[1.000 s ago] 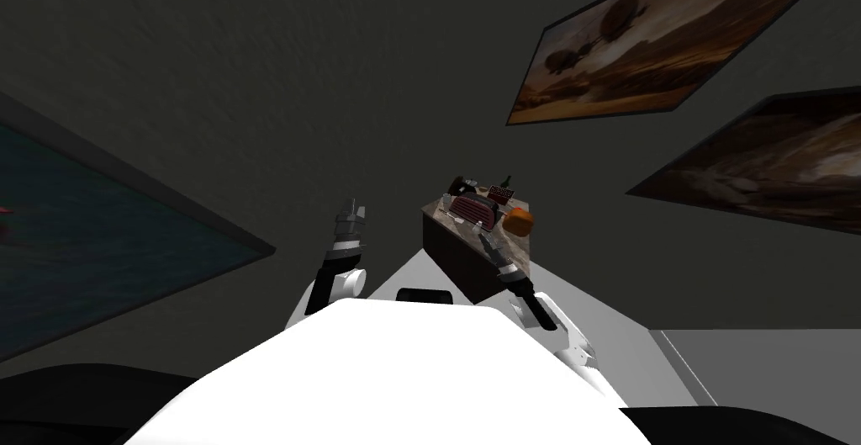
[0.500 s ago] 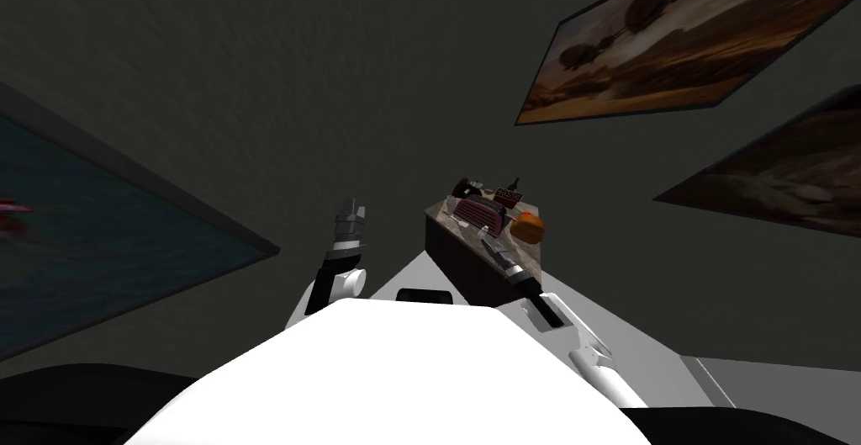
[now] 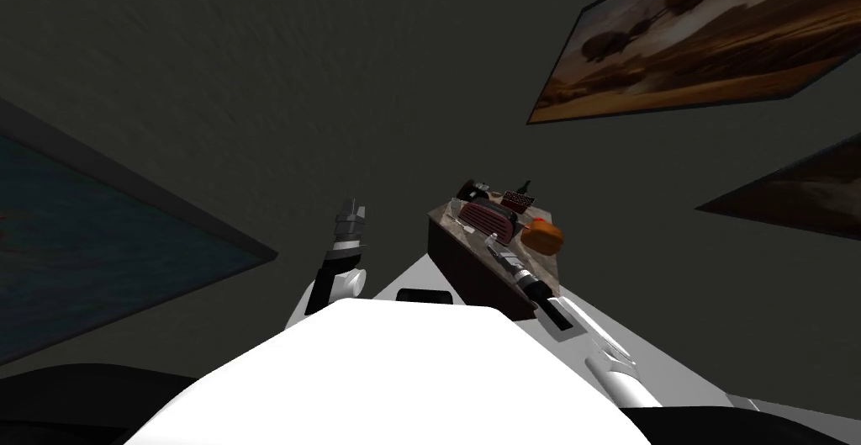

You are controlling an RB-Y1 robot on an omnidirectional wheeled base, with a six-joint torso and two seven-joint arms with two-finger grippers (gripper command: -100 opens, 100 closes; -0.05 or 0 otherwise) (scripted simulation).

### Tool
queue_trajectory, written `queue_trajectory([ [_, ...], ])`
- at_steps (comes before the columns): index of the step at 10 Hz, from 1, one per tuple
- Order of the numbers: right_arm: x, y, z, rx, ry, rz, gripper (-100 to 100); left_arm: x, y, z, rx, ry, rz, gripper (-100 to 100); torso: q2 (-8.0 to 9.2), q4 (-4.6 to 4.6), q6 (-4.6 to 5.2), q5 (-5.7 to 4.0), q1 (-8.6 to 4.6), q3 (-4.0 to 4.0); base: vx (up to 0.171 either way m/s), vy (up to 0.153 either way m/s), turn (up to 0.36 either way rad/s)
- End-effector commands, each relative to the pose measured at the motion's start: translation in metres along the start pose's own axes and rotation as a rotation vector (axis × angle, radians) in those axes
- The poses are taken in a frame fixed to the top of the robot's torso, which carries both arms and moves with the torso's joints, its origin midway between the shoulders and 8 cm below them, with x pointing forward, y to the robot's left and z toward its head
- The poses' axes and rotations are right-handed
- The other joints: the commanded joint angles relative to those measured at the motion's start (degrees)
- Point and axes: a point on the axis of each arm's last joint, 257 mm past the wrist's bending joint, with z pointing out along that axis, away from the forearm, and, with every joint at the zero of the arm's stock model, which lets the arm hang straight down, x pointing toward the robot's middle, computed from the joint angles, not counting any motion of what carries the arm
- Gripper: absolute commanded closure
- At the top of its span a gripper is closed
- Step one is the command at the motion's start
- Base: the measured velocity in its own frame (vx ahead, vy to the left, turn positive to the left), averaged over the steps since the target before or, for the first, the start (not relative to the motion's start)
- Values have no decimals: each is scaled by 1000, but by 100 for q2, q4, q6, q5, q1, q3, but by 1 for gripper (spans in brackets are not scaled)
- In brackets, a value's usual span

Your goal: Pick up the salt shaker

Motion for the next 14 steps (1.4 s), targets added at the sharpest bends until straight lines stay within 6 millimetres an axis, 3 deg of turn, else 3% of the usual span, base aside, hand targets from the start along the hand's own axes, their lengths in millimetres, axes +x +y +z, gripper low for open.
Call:
queue_trajectory([
  [1, 6, -20, -5, 40, 43, -59, -100, 0, 0, 0, 0, 0, 0, 0, 0, 0, 0, 0, 0, 0, 102, 4, 76],
  [5, 19, -64, -17, 120, 133, -194, -100, 0, 0, 0, 0, 0, 0, 0, 8, 2, 0, 1, 3, 4, 79, 10, 63],
  [7, 15, -65, -17, 121, 134, -197, -100, 0, 0, 0, 0, 0, 0, 0, 4, 1, 0, 2, 9, 2, 63, 21, 44],
  [8, 16, -66, -18, 123, 135, -200, 0, 0, 0, 0, 0, 0, 0, 0, 18, 3, 2, 1, 7, 9, 7, 2, -2],
  [9, 23, -71, -7, 137, 147, -194, -100, 0, 0, 0, 0, 0, 0, 0, 30, 6, 2, 0, 3, 17, -77, -20, 62],
  [10, 16, -74, 1, 139, 132, -196, -100, 0, 0, 0, 0, 0, 0, 0, 55, 11, 0, -2, -5, 30, -99, -24, 47],
  [11, 28, -74, 6, 146, 151, -189, -100, 0, 0, 0, 0, 0, 0, 0, 67, 15, 3, -2, -8, 38, -121, -38, 60],
  [13, 16, -80, 21, 154, 129, -193, -100, 0, 0, 0, 0, 0, 0, 0, 79, 18, 3, -4, -15, 45, -84, -31, 12],
  [14, 28, -80, 27, 159, 148, -187, -100, 0, 0, 0, 0, 0, 0, 0, 65, 15, 4, -3, -9, 38, -90, -17, 70],
])
